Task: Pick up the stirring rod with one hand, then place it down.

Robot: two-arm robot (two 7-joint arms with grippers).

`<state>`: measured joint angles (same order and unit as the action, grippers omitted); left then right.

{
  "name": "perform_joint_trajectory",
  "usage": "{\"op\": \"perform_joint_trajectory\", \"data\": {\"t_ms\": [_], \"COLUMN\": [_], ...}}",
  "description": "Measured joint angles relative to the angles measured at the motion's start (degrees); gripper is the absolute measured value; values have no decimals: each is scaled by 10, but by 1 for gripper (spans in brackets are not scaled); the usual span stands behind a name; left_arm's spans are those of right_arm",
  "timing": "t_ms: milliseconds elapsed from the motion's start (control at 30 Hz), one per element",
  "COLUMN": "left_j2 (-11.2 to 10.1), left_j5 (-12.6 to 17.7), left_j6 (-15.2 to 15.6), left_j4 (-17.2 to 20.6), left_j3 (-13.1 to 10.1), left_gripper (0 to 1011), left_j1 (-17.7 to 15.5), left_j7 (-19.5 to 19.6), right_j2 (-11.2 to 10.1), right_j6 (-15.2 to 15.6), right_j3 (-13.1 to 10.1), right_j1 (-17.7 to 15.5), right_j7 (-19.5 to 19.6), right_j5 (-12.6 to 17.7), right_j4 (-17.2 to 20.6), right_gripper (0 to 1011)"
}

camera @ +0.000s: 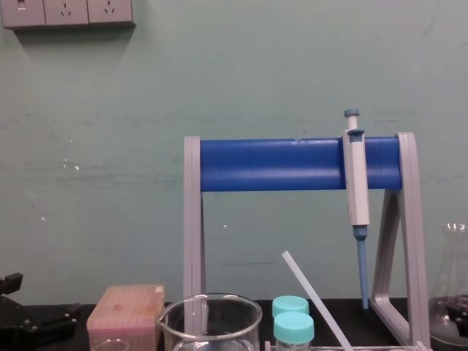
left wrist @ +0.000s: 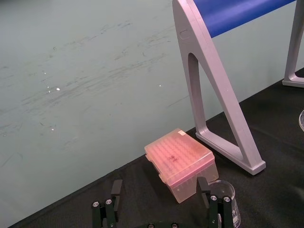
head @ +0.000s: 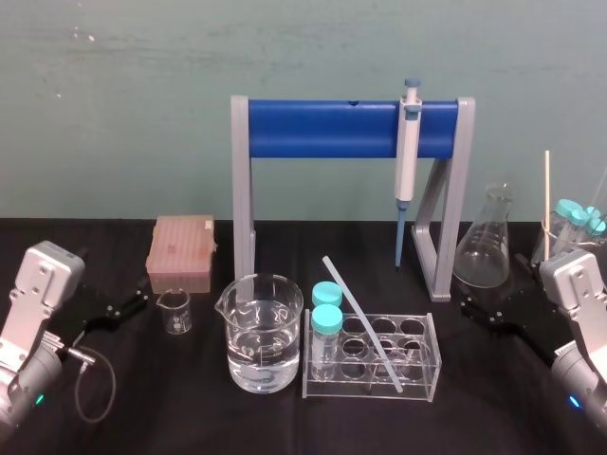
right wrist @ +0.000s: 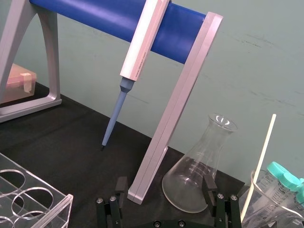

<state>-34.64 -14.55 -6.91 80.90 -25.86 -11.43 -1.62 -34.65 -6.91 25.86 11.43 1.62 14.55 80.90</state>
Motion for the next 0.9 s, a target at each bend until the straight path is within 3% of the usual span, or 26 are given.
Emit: {"op": "perform_joint_trajectory", "data": {"t_ms": [700,833,900], "left_j2": [0,0,0], "left_j5": [0,0,0], "left_j6": [0,0,0], "left_j4": [0,0,0], "left_j3": [0,0,0], "left_gripper": [1000,1000,1000], "left_j1": [0,0,0], "left_j7": [0,0,0], "right_j2": [0,1,3], "right_j6": [0,1,4], "right_j3": [-5,-20,-31], "right_j1": [0,5,12], "right_j7": [-7,-46,-81], "right_j5": [3,33,65], "right_j4": [0,8,15], "right_gripper": [1003,1003,1003]}}
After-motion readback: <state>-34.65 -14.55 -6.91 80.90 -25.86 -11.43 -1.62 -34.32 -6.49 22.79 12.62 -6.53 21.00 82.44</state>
